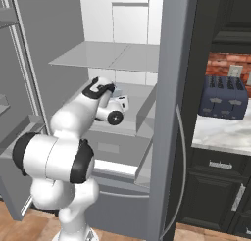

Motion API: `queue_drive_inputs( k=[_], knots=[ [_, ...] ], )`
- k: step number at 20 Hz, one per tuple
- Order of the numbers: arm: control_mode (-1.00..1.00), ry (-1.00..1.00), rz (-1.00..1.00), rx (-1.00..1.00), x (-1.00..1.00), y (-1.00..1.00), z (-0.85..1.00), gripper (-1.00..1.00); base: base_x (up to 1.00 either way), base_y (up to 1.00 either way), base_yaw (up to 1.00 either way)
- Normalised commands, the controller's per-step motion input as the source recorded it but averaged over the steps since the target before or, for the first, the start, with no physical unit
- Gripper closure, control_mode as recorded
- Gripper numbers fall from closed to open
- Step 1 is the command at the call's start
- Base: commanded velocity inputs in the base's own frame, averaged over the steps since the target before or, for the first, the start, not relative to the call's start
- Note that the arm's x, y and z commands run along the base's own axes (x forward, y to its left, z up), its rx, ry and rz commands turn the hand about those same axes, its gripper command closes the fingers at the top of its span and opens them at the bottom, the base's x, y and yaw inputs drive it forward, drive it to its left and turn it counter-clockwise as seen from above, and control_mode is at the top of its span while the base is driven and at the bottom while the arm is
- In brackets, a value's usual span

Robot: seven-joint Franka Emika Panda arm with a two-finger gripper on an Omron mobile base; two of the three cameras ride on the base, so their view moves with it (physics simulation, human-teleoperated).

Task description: Take a sugar cube from the saucer and place it inside the coffee. Then, grab milk from the fridge and place it next to the coffee on the counter to sweeten the coffee.

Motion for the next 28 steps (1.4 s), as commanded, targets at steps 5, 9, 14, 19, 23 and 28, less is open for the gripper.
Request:
queue_drive_inputs(
  k=[5, 9, 14, 19, 23, 28],
  knots=[
    [-1.0, 0.0, 0.01, 0.0, 0.46, 0.0, -0.05, -1.0, 0.0, 0.0, 0.0],
    [-1.0, 0.0, 0.02, 0.0, 0.45, 0.0, 0.0, -1.0, 0.0, 0.0, 0.0],
    [-1.0, 0.0, 0.02, 0.0, 0.5, 0.0, -0.03, -1.0, 0.0, 0.0, 0.0],
    [-1.0, 0.0, 0.0, 0.0, 0.58, -0.01, -0.04, -1.0, 0.0, 0.0, 0.0],
    [-1.0, 0.0, 0.0, 0.0, 0.38, -0.04, -0.02, -1.0, 0.0, 0.0, 0.0],
    [-1.0, 0.0, 0.01, 0.0, 0.31, -0.01, -0.11, -1.0, 0.0, 0.0, 0.0]
  ],
)
